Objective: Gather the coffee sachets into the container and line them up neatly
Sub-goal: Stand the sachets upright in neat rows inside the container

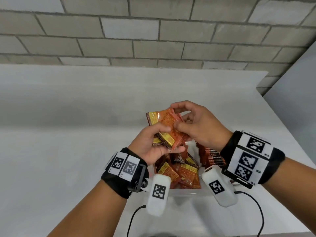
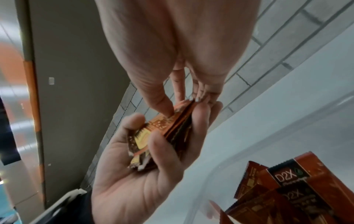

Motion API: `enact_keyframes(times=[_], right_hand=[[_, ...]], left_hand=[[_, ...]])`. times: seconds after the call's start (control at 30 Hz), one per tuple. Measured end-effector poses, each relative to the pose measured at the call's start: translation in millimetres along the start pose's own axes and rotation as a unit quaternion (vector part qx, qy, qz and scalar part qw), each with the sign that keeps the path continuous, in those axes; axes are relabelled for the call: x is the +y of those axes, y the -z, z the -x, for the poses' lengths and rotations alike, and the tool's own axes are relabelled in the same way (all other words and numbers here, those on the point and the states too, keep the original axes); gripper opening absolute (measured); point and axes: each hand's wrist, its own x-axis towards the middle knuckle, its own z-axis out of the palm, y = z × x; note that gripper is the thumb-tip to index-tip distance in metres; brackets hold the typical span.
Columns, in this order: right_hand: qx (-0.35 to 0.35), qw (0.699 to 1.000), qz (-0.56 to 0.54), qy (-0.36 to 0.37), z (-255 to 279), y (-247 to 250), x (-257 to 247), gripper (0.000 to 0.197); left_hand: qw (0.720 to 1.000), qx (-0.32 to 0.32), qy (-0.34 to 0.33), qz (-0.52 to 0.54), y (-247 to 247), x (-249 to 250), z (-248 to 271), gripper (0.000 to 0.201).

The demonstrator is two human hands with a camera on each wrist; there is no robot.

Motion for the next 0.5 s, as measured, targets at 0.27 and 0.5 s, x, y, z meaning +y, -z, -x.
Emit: enact_keyframes(times=[0.27, 0.5], right_hand=[[0.088, 0.992, 0.054, -0.075, 7, -10, 6, 0.041], [-0.004, 0.933, 0.059, -0.355, 10, -30, 37, 0.072]], left_hand=[[0.997, 0.055, -0.041, 0.026, 32, 5, 3, 0.051], [0.99, 0.1, -0.088, 0.054, 63, 8, 10, 0.047]])
